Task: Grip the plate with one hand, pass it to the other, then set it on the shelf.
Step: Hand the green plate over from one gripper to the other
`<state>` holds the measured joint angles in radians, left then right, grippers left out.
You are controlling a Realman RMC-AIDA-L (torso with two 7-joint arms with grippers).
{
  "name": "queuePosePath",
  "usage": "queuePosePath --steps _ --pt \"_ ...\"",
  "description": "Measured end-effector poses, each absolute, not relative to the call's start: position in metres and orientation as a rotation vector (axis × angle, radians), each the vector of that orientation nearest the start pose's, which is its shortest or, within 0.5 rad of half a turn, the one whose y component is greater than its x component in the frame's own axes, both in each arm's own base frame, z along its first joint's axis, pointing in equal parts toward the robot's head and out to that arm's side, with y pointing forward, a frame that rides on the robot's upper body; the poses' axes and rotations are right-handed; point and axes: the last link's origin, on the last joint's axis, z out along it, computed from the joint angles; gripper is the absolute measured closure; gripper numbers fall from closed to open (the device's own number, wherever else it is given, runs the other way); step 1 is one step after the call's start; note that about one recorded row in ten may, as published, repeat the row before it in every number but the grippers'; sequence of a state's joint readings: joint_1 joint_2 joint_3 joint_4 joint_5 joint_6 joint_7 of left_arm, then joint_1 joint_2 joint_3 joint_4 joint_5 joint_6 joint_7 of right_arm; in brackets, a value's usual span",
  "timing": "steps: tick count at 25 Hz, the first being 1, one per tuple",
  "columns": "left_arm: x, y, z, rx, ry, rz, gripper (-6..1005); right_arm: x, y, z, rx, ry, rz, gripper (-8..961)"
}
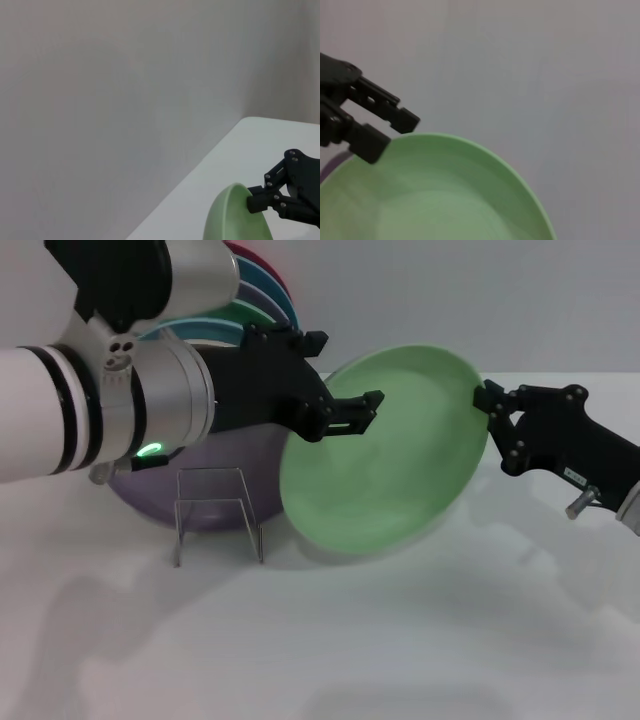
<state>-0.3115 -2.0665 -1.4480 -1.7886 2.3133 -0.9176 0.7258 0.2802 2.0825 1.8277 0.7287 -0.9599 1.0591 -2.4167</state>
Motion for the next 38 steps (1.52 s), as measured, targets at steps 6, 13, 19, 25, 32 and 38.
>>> queuePosePath --steps 6,13,19,25,32,38 --pt "-0.081 0.338 0.006 -2.465 -0.265 -0.316 199 0.254 0.345 -0.003 -2.157 0.18 0.771 940" --pt "-0.084 0.339 0.006 -2.462 -0.277 -0.31 200 0.251 0.346 -0.002 -2.161 0.173 0.782 939" --pt "-0.085 0.338 0.004 -2.469 -0.28 -0.304 391 0.25 0.345 -0.002 -2.163 0.167 0.791 939" --pt "-0.085 0.336 0.005 -2.472 -0.256 -0.296 438 0.251 0.343 -0.002 -2.164 0.169 0.796 938" --pt "-0.083 0.334 -0.004 -2.49 -0.146 -0.231 645 0.253 0.339 -0.001 -2.165 0.175 0.814 937" --pt "-0.078 0.333 -0.003 -2.467 -0.103 -0.236 770 0.253 0.332 -0.002 -2.177 0.162 0.848 936"
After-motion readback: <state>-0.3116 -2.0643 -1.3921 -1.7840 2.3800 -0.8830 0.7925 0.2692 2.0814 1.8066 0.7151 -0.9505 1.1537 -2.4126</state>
